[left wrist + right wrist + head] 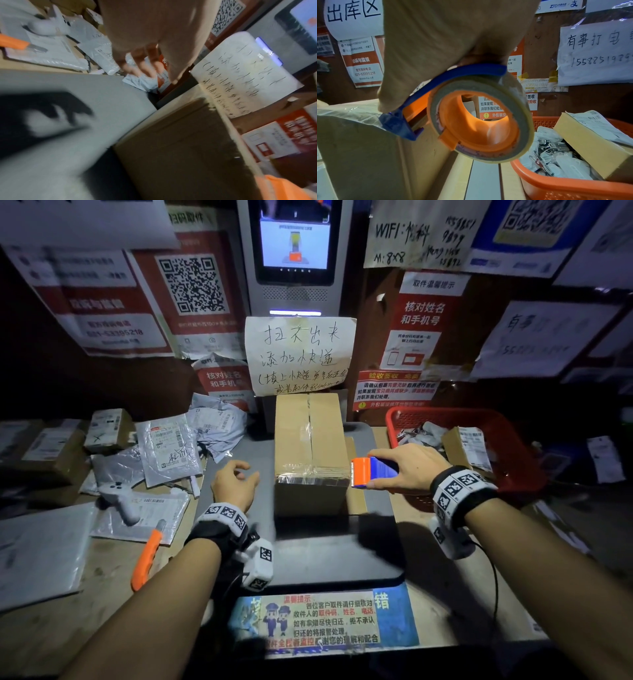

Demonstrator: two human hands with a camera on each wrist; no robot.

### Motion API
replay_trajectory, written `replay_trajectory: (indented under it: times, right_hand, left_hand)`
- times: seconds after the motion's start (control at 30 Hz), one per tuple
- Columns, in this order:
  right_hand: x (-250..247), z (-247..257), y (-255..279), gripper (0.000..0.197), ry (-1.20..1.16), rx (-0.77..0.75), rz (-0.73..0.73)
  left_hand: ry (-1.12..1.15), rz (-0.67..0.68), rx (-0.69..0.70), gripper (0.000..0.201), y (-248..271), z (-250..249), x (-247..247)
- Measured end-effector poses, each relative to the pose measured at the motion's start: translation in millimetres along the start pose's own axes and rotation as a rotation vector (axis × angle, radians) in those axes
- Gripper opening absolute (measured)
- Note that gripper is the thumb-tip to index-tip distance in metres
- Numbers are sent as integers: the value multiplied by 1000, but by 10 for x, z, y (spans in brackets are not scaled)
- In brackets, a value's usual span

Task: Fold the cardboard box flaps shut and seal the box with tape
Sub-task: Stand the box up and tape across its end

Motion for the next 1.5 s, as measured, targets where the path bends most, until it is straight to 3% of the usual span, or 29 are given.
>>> replay_trajectory:
  times: [0.07,0.1,0.17,0.23,0.3,0.4,0.57,0.73,1.03,1.2,1.37,1.5]
  right_hand:
    - [-20,4,4,73,16,9,-8]
    - [-26,13,2,71,24,14,-11]
    - [-21,51,-15,67,46,12,-16]
    - [-14,80,-46,68,67,8,-23]
    - [-2,92,-79,70,81,14,-18]
    - [-10,114,-114,69,119,21,-7]
    - [11,125,-146,75,191,69,-1]
    - [27,177,-201,74,273,103,30]
    - [37,291,-179,63,322,211,141]
    - [224,65,-31,74,196,255,190]
    - [224,78,22,63,213,241,256]
    - [359,-465,257,46,289,461,340]
  left_hand:
    - [54,-194,192,20,33,-341,-188]
    - [37,-222,304,21,75,-566,-207]
    - [-82,-83,571,19,181,-1009,16]
    - [-328,175,815,31,375,-1254,456]
    - [-638,420,926,51,568,-1226,880]
    - [-895,509,1047,65,722,-1095,1183]
    - [-988,429,1073,71,644,-865,1301]
    - [-992,451,1069,97,626,-835,1344]
    - [-967,402,1084,66,632,-876,1321]
    - [-971,436,1079,61,638,-869,1318]
    - [-963,431,1076,56,639,-874,1314]
    - [-908,381,1100,57,558,-823,1220]
Point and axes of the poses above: each hand's wrist, its own y-axis away from the middle knuckle, its own x-axis out of the palm, z = x × y, the point moved 9 cm from there along -y, towards the middle knuckle, and after that the axes turned 3 degrees about -z, right-handed, at the moved point
